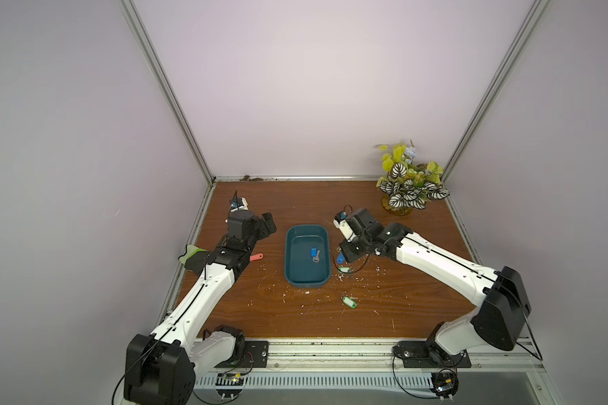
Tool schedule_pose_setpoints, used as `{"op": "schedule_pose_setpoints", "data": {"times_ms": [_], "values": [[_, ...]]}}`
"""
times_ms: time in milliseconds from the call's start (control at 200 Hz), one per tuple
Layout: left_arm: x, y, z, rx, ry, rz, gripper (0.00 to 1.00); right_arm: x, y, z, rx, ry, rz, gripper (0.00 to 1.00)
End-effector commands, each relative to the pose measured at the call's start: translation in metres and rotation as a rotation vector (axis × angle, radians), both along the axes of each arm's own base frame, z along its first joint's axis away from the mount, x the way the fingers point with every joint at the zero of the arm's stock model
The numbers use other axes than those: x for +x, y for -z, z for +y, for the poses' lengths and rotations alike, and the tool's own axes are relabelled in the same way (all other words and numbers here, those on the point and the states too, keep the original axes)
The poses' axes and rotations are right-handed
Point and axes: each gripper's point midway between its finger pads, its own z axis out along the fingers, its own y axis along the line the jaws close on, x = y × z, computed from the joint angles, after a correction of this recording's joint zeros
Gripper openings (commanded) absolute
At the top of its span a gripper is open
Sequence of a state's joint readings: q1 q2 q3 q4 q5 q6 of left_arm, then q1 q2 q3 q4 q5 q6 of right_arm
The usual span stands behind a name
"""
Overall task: Take the keys out of the storage box
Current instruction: Pick up the key from the storage box, then place the key at the center of the board.
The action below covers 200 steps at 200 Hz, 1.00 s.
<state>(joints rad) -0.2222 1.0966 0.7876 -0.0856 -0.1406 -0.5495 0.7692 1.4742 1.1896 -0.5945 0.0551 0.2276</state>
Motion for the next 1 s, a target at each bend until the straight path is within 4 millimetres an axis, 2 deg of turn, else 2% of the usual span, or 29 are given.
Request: {"op": "schedule_pose_setpoints", "data": {"times_ms": [0,90,250,380,585,996], "values": [[0.001,0.01,-0.011,-0.022,0.072,0.017,0.99,-0.002,0.007,-0.024,0.083,0.128,0.004,0.0],[0.0,0.017,-0.018,-0.034,0.107,0.039,0.99,-0.003,0.023,-0.04,0.153,0.191,0.021,0.0],[-0.005,0.026,-0.026,-0.051,0.139,0.051,0.99,-0.001,0.043,-0.054,0.239,0.255,0.04,0.0],[-0.009,0.03,-0.032,-0.071,0.158,0.049,0.97,0.006,0.062,-0.069,0.196,0.299,0.046,0.0],[-0.011,0.03,-0.035,-0.05,0.17,0.049,0.96,0.013,0.079,-0.084,0.149,0.35,0.044,0.0],[-0.011,0.022,-0.049,-0.012,0.231,0.035,0.94,0.0,0.121,-0.112,0.018,0.417,0.117,0.0]]}}
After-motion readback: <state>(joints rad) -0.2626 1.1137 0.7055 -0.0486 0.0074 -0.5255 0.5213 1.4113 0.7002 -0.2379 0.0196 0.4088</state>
